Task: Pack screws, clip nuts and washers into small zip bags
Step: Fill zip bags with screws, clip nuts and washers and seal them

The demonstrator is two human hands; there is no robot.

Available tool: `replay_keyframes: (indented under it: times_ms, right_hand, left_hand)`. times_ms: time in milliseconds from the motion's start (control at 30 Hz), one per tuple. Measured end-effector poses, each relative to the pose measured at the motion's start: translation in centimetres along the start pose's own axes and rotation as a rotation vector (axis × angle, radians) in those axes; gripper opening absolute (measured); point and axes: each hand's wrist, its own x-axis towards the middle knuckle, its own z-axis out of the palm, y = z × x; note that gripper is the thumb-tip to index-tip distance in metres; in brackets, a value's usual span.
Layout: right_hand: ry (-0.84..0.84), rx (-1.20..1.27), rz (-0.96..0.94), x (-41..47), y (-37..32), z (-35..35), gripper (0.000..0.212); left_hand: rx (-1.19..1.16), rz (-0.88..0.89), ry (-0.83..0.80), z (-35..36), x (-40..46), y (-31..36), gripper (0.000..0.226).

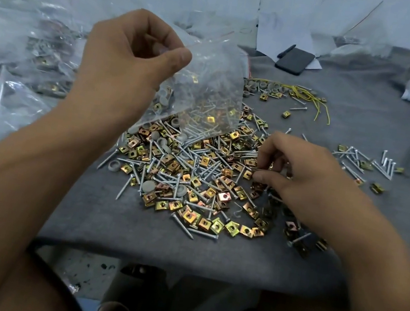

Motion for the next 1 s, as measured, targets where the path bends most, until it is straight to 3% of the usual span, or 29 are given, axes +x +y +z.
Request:
replay_keyframes:
  times_ms: [133, 233, 333, 500, 767, 1000]
  right_hand:
    - [0.116, 0.259, -0.022, -0.1, 1.4, 0.0, 0.027]
    - [0.206, 0.221, -0.068, 0.0, 2.3, -0.8, 0.027]
    - [0.172, 0.250, -0.079, -0.2, 2.6, -1.2, 0.024]
    - [0.021, 0.504, -0.118, -0.9, 1.9, -1.3, 0.020]
    - [0.092, 0.995, -0.207, -1.4, 0.7, -1.6, 0.023]
    - [0.114, 1.054, -0.254, -1.5, -0.1, -1.5, 0.024]
  left_hand:
    - [0.005, -0.006, -0.011, 0.2, 0.0, 0.1, 0.010]
    - [0.010, -0.006, -0.018, 0.3, 0.1, 0.3, 0.009]
    - [0.020, -0.004, -0.017, 0.6, 0.1, 0.4, 0.009]
    - [0.039, 0.001, -0.025, 0.8, 0.0, 0.5, 0.009]
    - [0.022, -0.003, -0.009, 1.1, 0.0, 0.7, 0.010]
    - [-0.007, -0.002, -0.038, 1.1, 0.0, 0.7, 0.012]
